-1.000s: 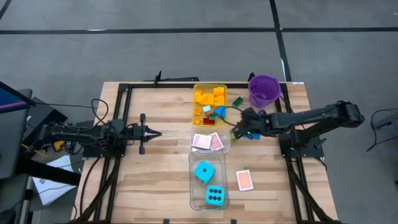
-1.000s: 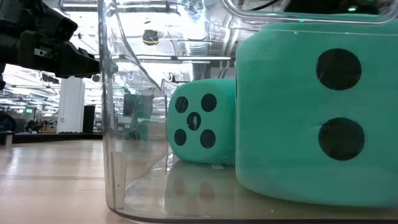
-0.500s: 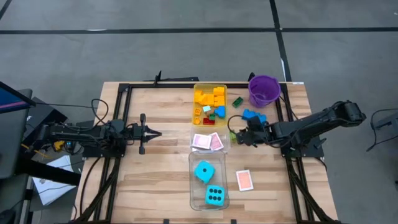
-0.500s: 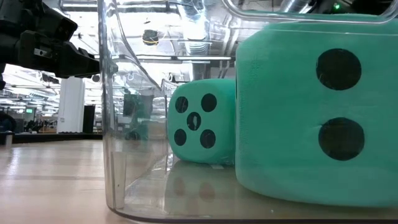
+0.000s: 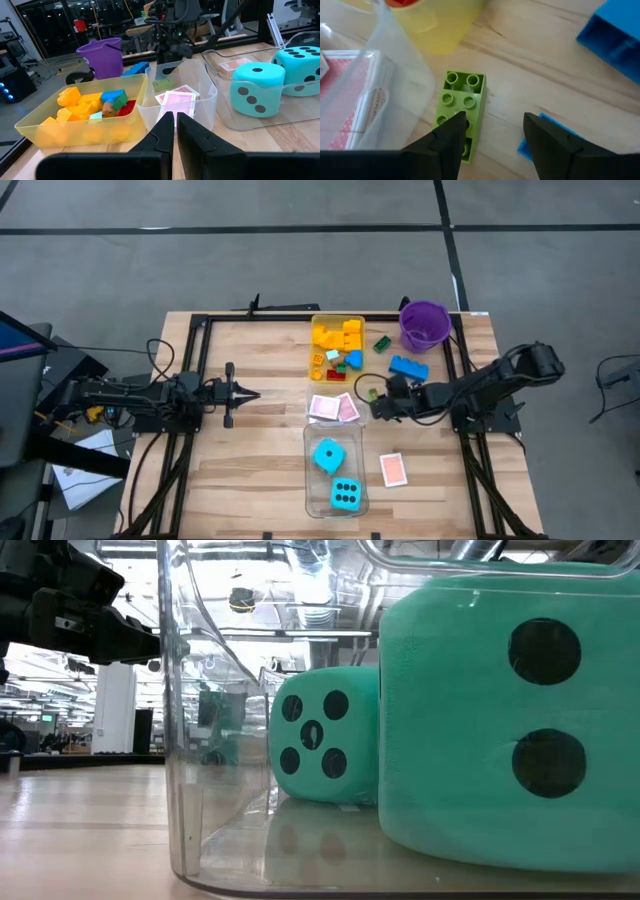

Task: Pick & Place Toys
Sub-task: Put the light green game piece into the yellow bin

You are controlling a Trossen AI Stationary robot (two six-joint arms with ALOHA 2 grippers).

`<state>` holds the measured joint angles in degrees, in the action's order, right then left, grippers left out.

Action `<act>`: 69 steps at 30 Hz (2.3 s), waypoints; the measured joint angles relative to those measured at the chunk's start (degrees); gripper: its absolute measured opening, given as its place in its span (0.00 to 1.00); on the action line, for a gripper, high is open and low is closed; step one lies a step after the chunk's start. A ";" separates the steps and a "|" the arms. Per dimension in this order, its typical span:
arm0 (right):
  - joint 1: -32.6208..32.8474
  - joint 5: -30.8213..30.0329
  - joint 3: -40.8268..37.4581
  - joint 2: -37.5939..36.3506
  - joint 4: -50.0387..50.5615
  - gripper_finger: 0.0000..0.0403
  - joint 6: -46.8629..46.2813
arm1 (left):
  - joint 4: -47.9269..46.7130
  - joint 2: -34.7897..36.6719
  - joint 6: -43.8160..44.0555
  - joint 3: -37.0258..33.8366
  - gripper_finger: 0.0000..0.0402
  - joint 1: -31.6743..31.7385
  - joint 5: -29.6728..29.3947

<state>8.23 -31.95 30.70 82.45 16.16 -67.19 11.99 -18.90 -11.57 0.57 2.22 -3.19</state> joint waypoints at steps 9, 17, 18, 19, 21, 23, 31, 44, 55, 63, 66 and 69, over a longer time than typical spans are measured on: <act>0.00 0.59 -0.10 -1.22 -0.27 0.49 1.50 | 0.11 0.00 0.00 0.01 0.04 0.00 -0.01; 0.00 0.53 -0.04 -1.18 -4.17 0.49 3.01 | 0.99 -0.02 0.02 0.01 0.04 0.00 0.01; 0.00 0.60 -0.08 -0.70 -4.27 0.49 3.22 | 1.14 0.00 0.02 0.01 0.04 -0.02 0.01; 0.00 0.63 -0.07 -0.16 -4.84 0.49 3.28 | 1.20 0.00 0.00 0.01 0.04 -0.02 -0.01; 0.00 0.68 -0.07 0.75 -4.67 0.49 3.24 | 1.20 -0.02 0.00 0.01 0.04 -0.02 -0.01; 0.00 0.62 0.00 1.27 -5.03 0.49 3.14 | 1.43 0.00 0.00 0.01 0.04 -0.01 0.01; 0.01 0.77 0.07 -0.92 1.27 0.49 1.93 | 1.54 -0.02 0.00 0.01 0.04 -0.02 0.01; 4.89 0.21 -0.11 -5.38 14.50 0.49 -7.49 | 2.23 -0.01 0.01 0.01 0.04 -0.01 -0.01; 8.96 -3.84 -0.12 -6.87 9.97 0.49 -8.75 | 2.23 0.00 0.00 0.01 0.04 -0.02 -0.01; 8.85 -3.91 0.24 -4.45 9.87 0.52 -7.73 | 2.23 -0.02 0.00 0.01 0.04 0.00 0.01; 8.27 -3.91 0.70 -4.45 10.15 0.57 -7.61 | 2.23 -0.02 0.00 0.01 0.04 -0.02 -0.01; 7.58 -3.82 0.70 -4.45 10.18 0.62 -7.63 | 2.23 0.00 0.01 0.01 0.04 -0.01 0.00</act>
<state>15.81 -35.77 31.40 78.00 26.35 -74.83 14.22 -18.90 -11.56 0.58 2.21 -3.19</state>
